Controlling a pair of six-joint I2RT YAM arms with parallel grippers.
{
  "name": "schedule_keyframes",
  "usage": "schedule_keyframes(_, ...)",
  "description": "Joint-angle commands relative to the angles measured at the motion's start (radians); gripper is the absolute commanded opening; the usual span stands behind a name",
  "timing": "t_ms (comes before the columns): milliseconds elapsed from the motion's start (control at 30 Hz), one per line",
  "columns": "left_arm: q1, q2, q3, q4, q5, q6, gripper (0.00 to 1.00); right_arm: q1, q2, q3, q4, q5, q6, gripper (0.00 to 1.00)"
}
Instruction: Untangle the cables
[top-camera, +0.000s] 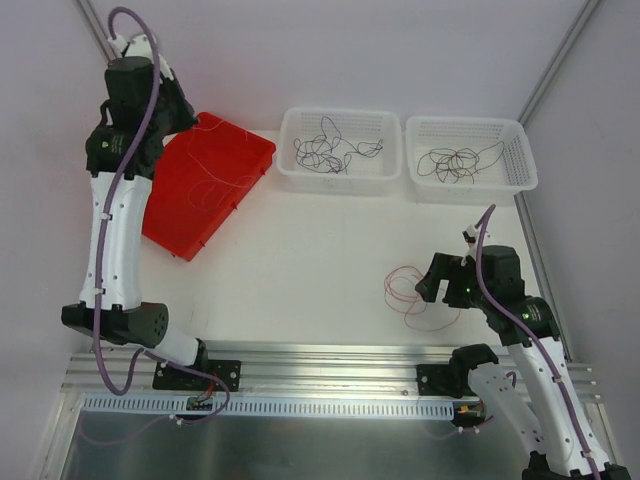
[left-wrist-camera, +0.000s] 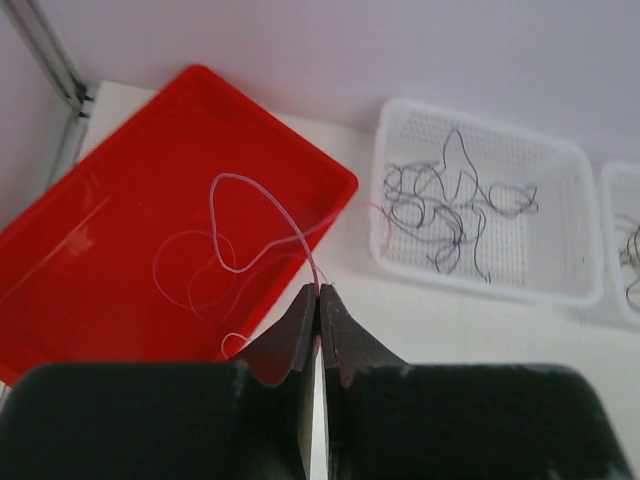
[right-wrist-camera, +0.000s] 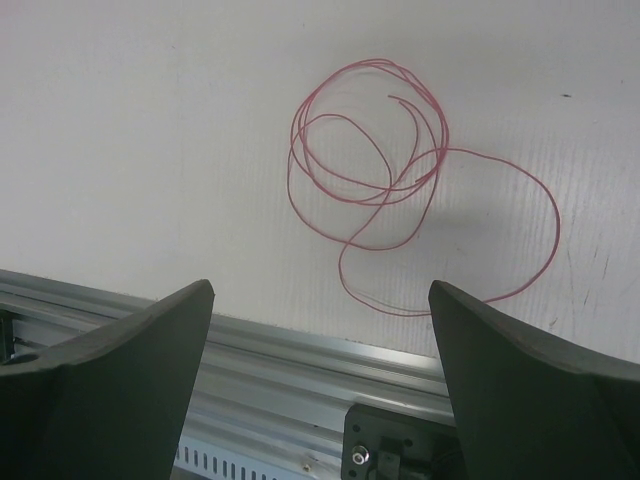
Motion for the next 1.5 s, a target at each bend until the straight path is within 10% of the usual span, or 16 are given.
schedule_keyframes(0,0.082,0.048,0.103,-0.044,-0.044,-0.037,0.0,0.006,0.006,0.052,-0.02,-0.005,0.001,0.94)
schedule_keyframes(467,0.223,0.362,0.036,-0.029,-0.176,-0.019,0.01,0.004,0.009,0.071,-0.066,0.015,-0.004,0.94)
schedule_keyframes(667,0.24,0.451,0.019,-0.03,-0.184,0.029,0.33,0.006,0.019,0.083,-0.075,0.018,-0.001,0.94)
schedule_keyframes(967,0.214,0.214,-0.245,-0.027,-0.054,0.012,0.98,0.006,0.118,0.043,-0.034,0.046,0.057,0.94)
schedule_keyframes(1467,-0.11,-0.352,-0.939,0.12,0.195,-0.049,0.99,0.006,0.282,-0.11,0.205,0.083,0.096,0.63)
